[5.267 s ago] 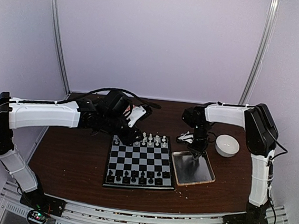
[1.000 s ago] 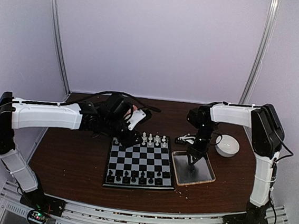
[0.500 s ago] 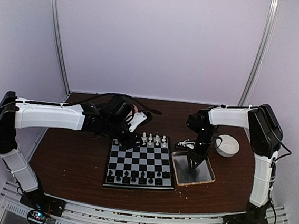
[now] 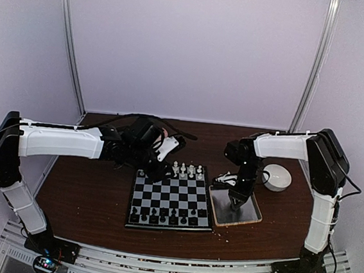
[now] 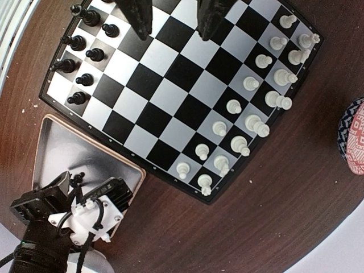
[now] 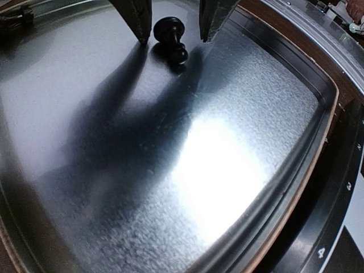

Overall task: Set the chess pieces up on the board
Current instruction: Pick up the pawn from the storage box.

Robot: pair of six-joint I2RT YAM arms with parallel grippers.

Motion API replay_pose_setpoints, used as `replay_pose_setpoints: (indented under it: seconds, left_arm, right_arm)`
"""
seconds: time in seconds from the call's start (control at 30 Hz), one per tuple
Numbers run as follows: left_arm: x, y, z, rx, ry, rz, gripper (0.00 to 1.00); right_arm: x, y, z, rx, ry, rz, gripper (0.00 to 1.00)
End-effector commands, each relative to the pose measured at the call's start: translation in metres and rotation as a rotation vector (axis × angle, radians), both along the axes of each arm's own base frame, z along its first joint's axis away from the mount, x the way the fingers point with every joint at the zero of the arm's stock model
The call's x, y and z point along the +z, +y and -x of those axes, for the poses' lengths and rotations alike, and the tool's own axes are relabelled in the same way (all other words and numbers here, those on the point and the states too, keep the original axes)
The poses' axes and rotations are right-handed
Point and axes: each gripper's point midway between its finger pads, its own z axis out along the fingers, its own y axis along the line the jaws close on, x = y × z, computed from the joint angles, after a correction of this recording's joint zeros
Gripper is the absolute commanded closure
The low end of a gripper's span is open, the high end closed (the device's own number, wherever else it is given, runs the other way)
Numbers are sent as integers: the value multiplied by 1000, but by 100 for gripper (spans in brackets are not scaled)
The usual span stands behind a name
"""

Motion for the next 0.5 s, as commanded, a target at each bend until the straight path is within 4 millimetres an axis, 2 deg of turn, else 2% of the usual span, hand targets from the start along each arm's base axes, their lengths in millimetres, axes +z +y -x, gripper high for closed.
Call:
replay_pose_setpoints:
  seconds: [0.0, 0.27, 0.47]
  left_arm:
    - [11, -10, -8, 1, -20, 50, 72]
    - [12, -9, -8, 4, -24, 48, 72]
    - [13, -9, -8, 4, -28, 47, 72]
  right_arm:
    - [-13, 2, -12, -8, -60, 25, 68]
    - [-20, -8, -15, 27, -112, 122, 72]
    - [-23, -8, -12, 49, -126, 143, 76]
